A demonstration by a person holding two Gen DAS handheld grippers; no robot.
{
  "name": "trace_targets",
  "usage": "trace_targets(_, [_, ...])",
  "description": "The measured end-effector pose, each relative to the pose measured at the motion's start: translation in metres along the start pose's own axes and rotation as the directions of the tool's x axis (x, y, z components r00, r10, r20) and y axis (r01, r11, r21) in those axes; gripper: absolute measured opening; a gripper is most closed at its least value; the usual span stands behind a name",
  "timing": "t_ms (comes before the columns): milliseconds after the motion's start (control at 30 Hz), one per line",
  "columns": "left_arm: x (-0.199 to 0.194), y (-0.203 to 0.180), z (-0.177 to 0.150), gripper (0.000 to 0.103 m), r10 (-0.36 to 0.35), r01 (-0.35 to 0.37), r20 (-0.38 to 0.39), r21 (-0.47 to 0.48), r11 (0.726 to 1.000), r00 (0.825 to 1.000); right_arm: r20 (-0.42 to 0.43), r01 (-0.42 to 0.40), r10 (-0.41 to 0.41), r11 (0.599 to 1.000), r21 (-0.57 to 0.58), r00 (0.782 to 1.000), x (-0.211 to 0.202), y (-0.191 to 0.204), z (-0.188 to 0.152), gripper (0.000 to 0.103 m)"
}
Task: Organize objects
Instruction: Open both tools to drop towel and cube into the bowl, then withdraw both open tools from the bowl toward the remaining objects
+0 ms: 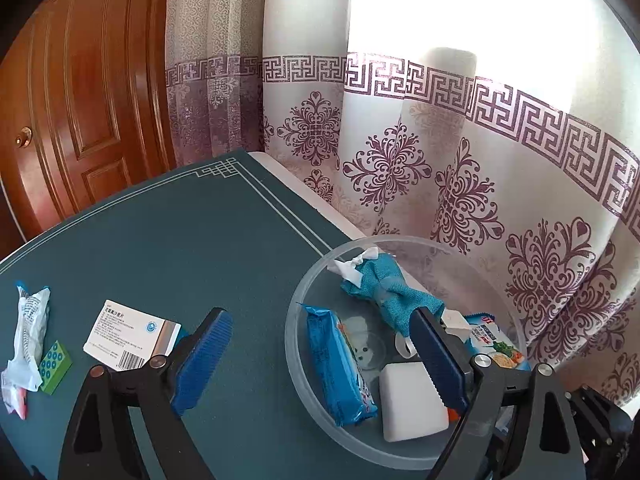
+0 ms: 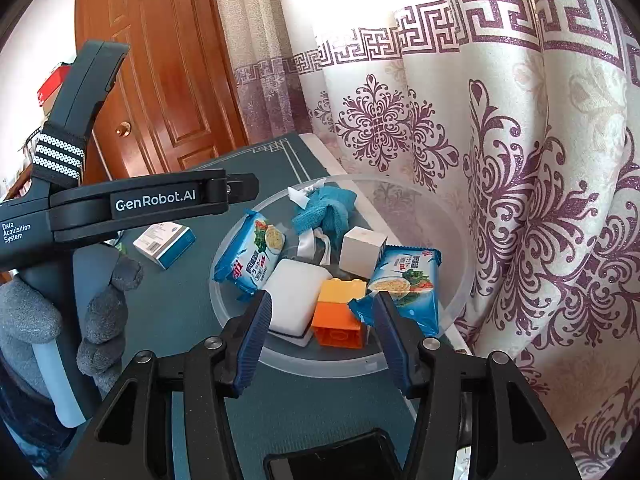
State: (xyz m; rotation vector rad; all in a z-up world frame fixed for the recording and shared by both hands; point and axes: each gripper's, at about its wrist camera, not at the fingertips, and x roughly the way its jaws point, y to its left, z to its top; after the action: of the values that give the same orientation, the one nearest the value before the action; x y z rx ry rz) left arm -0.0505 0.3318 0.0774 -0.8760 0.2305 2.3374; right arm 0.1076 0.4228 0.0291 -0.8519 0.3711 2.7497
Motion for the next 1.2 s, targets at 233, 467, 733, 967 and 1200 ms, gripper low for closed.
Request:
trace_targets(233, [-0.01,0.009,-0.007,0.102,0.046,-0.046,0.006,0.008,0.999,0.999,0.004,-0.013,0.013,1.0,-0.017,1.0,-0.004,0.01,0.0,0.055])
trace_targets(467, [-0.017,0.033,-0.016,0.102,0.101,-0.101,-0.003,-0.016,0.995,0.995,-0.001,-0.04,0.04,0.998,-0.043,0.999,-0.005,0.024,-0.003,0.056])
trace_targets(733, [-0.028,0.077,-0.028,0.102,0.196,-0.196,-0.009,-0.071,0.978,0.98,-0.016,-0.066,0.065,0.996,-0.065,0.998,-0.003,0.041,-0.008,0.058])
trace_targets(967, [-0.038,0.122,-0.034,0.102,0.257,-0.258,-0.022,-0.148,0.955,0.966,-0.032,-0.09,0.088,0.993,-0.078,0.996,0.001,0.06,-0.013,0.059])
trace_targets(1200, [-0.049,0.167,-0.038,0.102,0.319,-0.318,-0.031,-0.216,0.923,0.947,-0.043,-0.118,0.114,0.988,-0.099,0.993,0.006,0.084,-0.01,0.06])
